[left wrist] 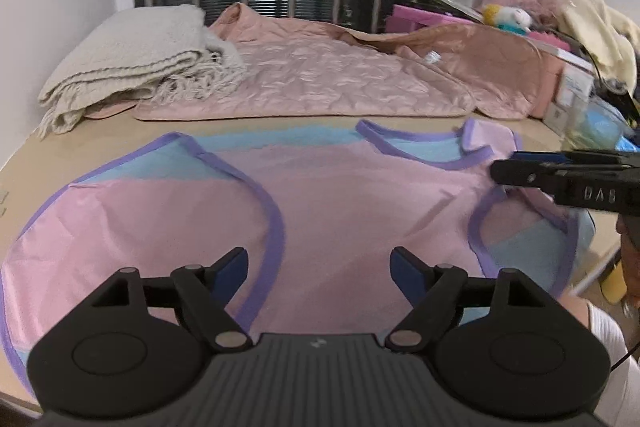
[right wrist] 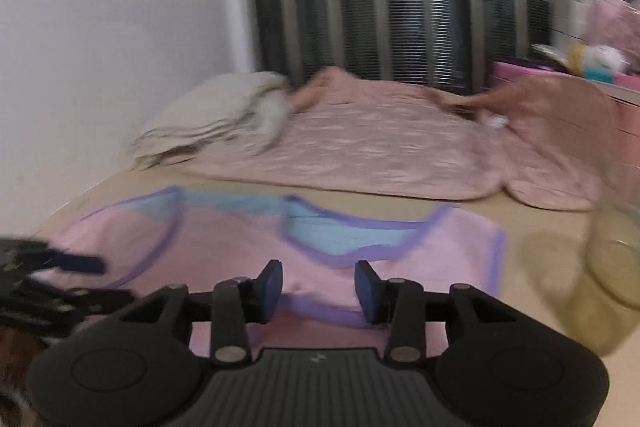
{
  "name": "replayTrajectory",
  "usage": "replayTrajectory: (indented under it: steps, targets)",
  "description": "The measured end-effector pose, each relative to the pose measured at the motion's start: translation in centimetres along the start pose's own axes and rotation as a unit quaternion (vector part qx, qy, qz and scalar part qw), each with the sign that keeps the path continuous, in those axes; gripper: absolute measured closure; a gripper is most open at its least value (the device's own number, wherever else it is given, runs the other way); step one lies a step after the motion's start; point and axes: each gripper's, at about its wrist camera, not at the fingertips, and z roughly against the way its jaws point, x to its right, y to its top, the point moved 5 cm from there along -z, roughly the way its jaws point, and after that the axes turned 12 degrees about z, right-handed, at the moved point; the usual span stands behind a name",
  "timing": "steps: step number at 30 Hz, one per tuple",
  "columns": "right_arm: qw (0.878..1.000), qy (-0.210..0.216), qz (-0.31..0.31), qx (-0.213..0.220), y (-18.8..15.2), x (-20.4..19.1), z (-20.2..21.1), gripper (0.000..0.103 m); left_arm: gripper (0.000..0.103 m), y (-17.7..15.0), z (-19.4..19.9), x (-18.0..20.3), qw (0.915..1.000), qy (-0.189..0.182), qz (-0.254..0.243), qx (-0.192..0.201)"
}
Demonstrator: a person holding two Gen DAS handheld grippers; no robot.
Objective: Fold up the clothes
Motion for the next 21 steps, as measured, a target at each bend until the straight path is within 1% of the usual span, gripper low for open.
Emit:
replayTrajectory:
  steps: [1,2,3,4,6,7,8,10,11,12,13,14,15,16,18,19,20,21]
  targets:
    - [1.000,0.006,0.015,-0.006,-0.2,-0.6,-0.5,0.069,0.023,-0.1,0.0,-0.1,1.0000,0.001,0.000,-0.001]
    - [0.999,0.010,0.030,-0.023,-0.8,-1.1,-1.0,0.081,0.023,-0.3,-0.1,-0.2,1.0000,0.005,0.002,-0.004]
    - [0.998,0.013,0.044,-0.040,-1.3,-1.6,-1.6,0.098,0.023,-0.5,-0.3,-0.4,0.9999,0.008,0.003,-0.006]
    - [0.997,0.018,0.053,-0.054,-1.8,-1.7,-1.8,0.097,0.023,-0.6,-0.2,-0.6,0.9999,0.009,0.006,-0.006]
    - [0.997,0.029,0.049,-0.056,-1.7,-1.5,-1.0,0.097,0.023,-0.6,0.0,-1.0,0.9999,0.010,0.012,-0.005]
    - [0.997,0.035,0.047,-0.057,-1.7,-1.3,-0.5,0.096,0.023,-0.6,0.0,-1.1,0.9998,0.009,0.016,-0.004]
    - [0.997,0.039,0.040,-0.046,-1.5,-1.2,-0.1,0.095,0.022,-0.6,0.0,-1.2,0.9998,0.008,0.020,-0.004]
    - [0.998,0.046,0.023,-0.029,-0.9,-0.7,0.3,0.078,0.020,-0.5,0.0,-1.2,0.9997,0.006,0.022,-0.004]
    - [0.998,0.049,0.016,-0.027,-0.9,-0.8,0.1,0.058,0.020,-0.5,0.0,-1.2,0.9997,0.008,0.021,-0.004]
    - [0.998,0.052,0.009,-0.026,-0.8,-0.9,-0.2,0.052,0.020,-0.5,0.0,-1.1,0.9997,0.008,0.020,-0.004]
    - [0.998,0.053,0.012,-0.026,-0.9,-1.4,-0.6,0.054,0.020,-0.5,0.0,-1.1,0.9998,0.009,0.020,-0.004]
    - [0.998,0.052,0.020,-0.035,-1.1,-1.9,-1.2,0.059,0.020,-0.6,0.0,-1.1,0.9998,0.009,0.020,-0.003]
    - [0.997,0.046,0.032,-0.045,-1.2,-2.3,-1.4,0.070,0.020,-0.6,0.0,-1.2,0.9997,0.011,0.020,-0.002]
    - [0.997,0.040,0.044,-0.054,-1.3,-2.6,-1.6,0.072,0.020,-0.6,0.1,-1.3,0.9997,0.012,0.020,-0.001]
    - [0.995,0.066,0.049,-0.059,-1.0,-2.9,-0.8,0.074,0.020,-0.6,0.1,-1.4,0.9997,0.015,0.021,0.001]
    - [0.996,0.073,0.032,-0.045,-0.6,-2.2,-0.2,0.071,0.018,-0.7,0.1,-1.4,0.9996,0.014,0.024,0.002]
    - [0.996,0.080,0.014,-0.032,-0.2,-1.5,0.4,0.061,0.017,-0.7,0.1,-1.4,0.9996,0.012,0.026,0.003]
    - [0.998,0.065,0.000,-0.023,0.2,-0.6,0.5,0.053,0.014,-0.7,0.0,-1.3,0.9996,0.011,0.027,0.004]
